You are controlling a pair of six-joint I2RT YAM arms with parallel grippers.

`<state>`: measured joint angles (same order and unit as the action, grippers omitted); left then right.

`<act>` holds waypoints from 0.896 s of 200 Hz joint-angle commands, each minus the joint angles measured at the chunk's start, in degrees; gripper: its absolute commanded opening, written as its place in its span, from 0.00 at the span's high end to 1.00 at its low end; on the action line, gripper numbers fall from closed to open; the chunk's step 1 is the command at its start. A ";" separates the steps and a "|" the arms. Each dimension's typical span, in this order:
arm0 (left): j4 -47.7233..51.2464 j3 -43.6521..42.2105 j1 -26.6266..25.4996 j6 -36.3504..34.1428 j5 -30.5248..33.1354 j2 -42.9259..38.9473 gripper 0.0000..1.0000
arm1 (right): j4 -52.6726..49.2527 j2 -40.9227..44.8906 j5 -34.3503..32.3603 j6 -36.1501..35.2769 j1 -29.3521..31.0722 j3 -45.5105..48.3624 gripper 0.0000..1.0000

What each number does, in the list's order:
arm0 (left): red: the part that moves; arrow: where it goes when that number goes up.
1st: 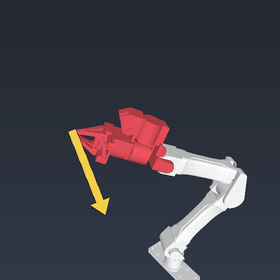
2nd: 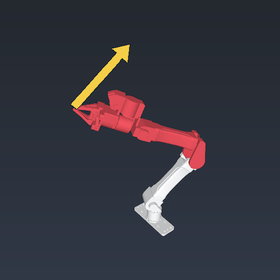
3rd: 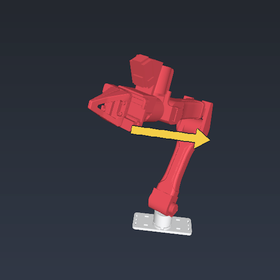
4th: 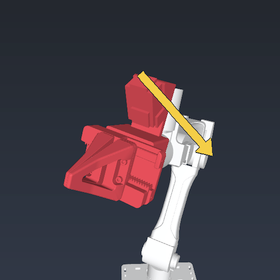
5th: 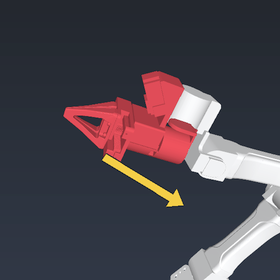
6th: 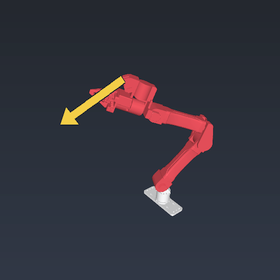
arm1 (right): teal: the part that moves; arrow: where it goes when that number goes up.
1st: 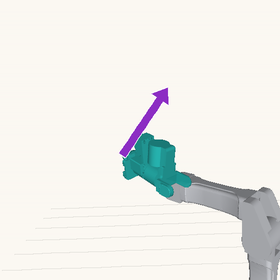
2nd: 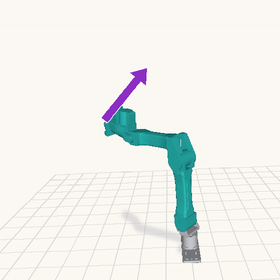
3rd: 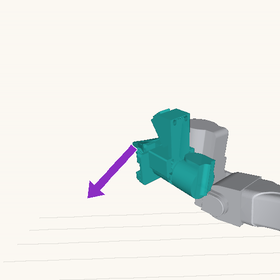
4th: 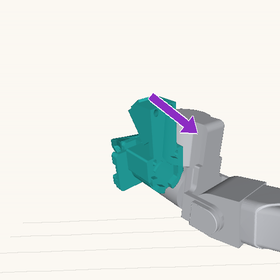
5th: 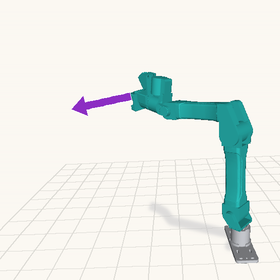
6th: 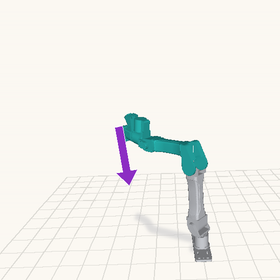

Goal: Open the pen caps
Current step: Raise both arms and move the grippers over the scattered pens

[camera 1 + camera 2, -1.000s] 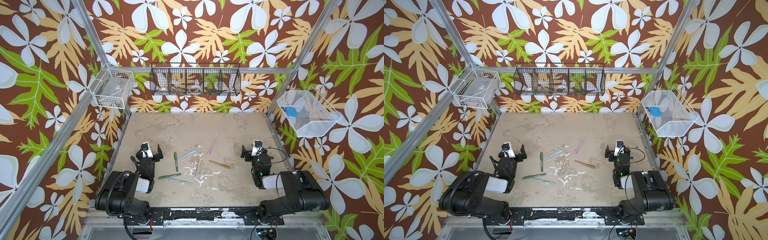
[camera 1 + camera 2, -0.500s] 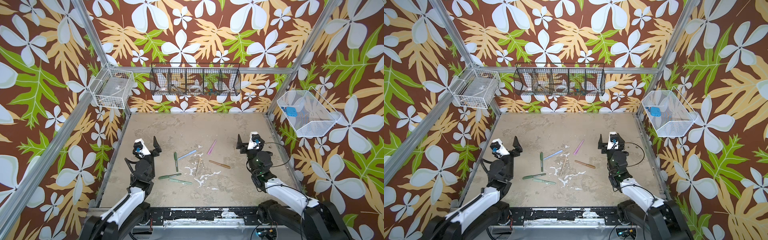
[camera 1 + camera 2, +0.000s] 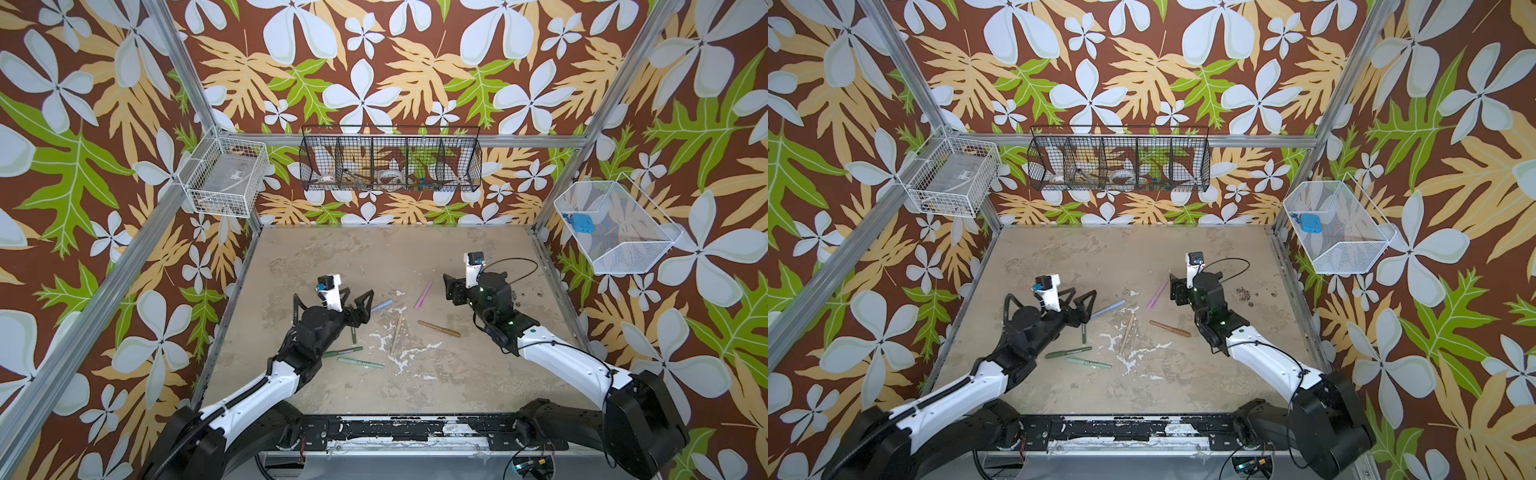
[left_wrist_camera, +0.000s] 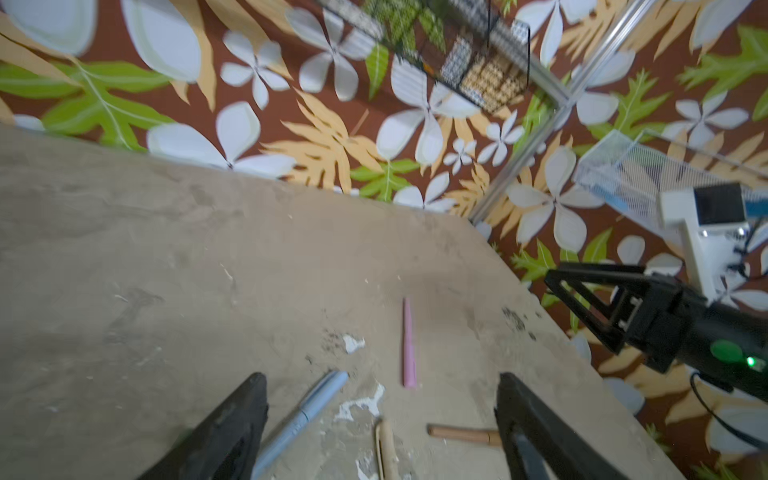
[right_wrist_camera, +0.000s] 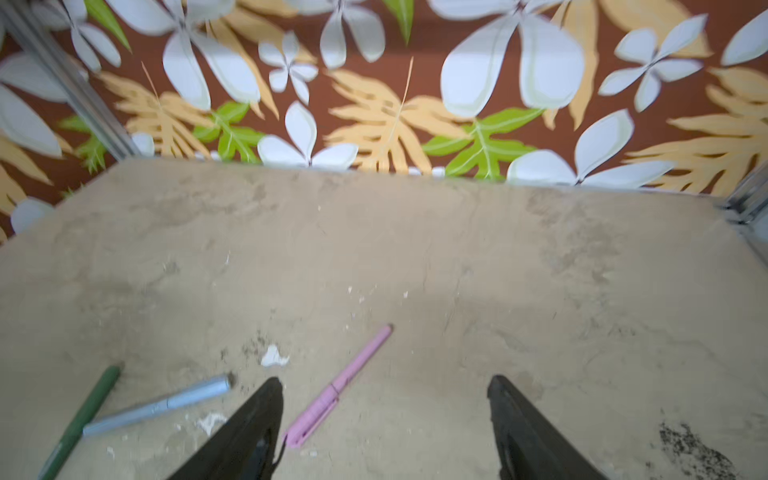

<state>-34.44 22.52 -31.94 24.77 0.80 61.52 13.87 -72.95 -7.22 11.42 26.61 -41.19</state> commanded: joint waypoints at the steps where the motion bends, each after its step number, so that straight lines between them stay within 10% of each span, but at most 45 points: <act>1: 0.79 3.06 -3.29 -2.18 -1.14 6.27 0.13 | -9.11 -3.54 3.93 -5.17 -0.13 -3.19 0.27; 179: 0.09 2.81 -6.11 -6.43 -6.25 13.17 0.12 | -17.14 1.30 13.22 12.62 4.86 11.29 0.52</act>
<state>-34.17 25.02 -37.98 18.72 -6.22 74.67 -5.30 -71.35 4.54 19.77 30.70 -31.38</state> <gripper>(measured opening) 0.882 0.477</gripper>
